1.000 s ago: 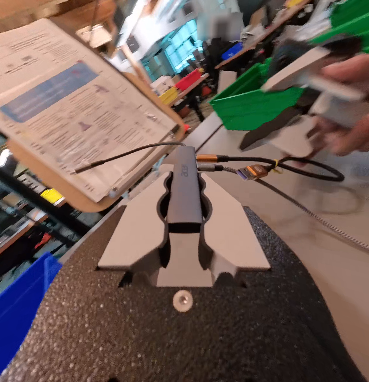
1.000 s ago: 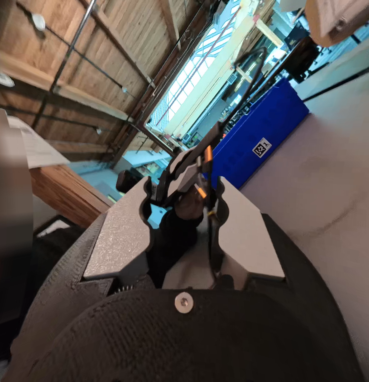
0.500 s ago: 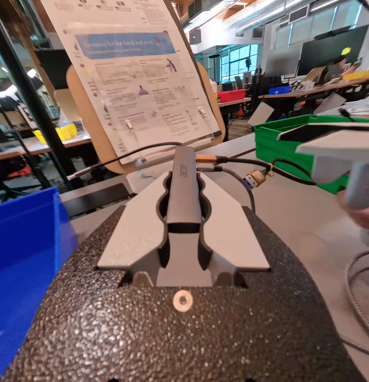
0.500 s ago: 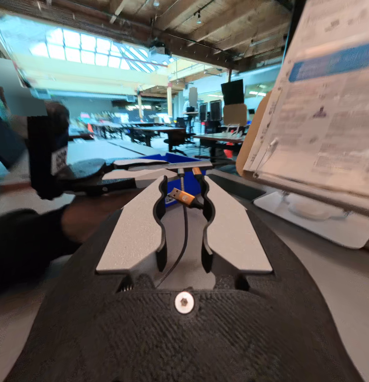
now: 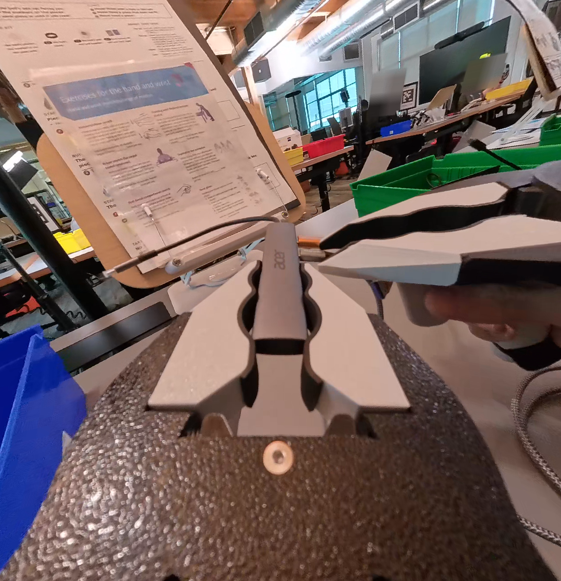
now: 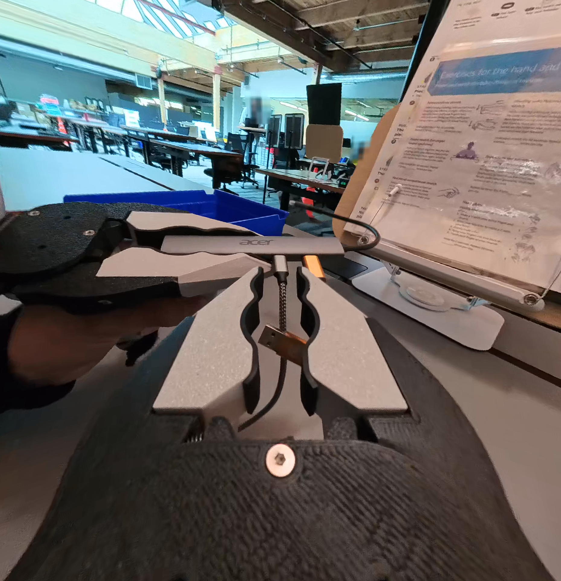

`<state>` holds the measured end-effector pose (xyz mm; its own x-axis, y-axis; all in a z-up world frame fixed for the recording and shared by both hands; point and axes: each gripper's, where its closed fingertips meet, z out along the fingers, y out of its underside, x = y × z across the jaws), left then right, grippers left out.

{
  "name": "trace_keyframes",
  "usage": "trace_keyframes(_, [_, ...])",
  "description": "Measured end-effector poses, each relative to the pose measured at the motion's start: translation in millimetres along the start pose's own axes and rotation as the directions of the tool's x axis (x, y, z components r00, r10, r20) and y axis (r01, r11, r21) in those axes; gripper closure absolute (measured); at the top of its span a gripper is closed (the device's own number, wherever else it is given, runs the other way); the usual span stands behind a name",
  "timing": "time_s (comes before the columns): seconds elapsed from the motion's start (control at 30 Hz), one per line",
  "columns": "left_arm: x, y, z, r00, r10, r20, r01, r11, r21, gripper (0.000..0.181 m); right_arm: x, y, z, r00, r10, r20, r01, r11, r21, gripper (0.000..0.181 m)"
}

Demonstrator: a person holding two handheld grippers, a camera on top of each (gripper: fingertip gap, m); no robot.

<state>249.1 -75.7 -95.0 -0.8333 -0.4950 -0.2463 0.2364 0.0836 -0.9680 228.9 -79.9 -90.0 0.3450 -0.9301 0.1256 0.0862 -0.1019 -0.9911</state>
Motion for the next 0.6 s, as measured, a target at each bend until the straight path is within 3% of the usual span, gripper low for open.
trace_keyframes(0.1, [1.5,-0.4,0.2,0.999,-0.028,-0.024,0.028,1.0,0.013,0.16,0.6,1.1,-1.2,0.999,0.046,0.015,-0.046,0.999,0.009,0.173])
trace_keyframes(0.33, [5.6,-1.9,0.8,0.995,-0.067,-0.068,0.069,0.997,0.032,0.16,1.4,-0.7,-3.8,1.0,-0.01,-0.004,0.01,0.998,0.058,0.173])
trace_keyframes(0.6, [3.7,-10.4,-1.4,0.998,-0.046,-0.048,0.047,0.998,0.031,0.16,0.2,-7.0,-6.5,0.999,0.03,0.031,-0.03,1.0,-0.007,0.173])
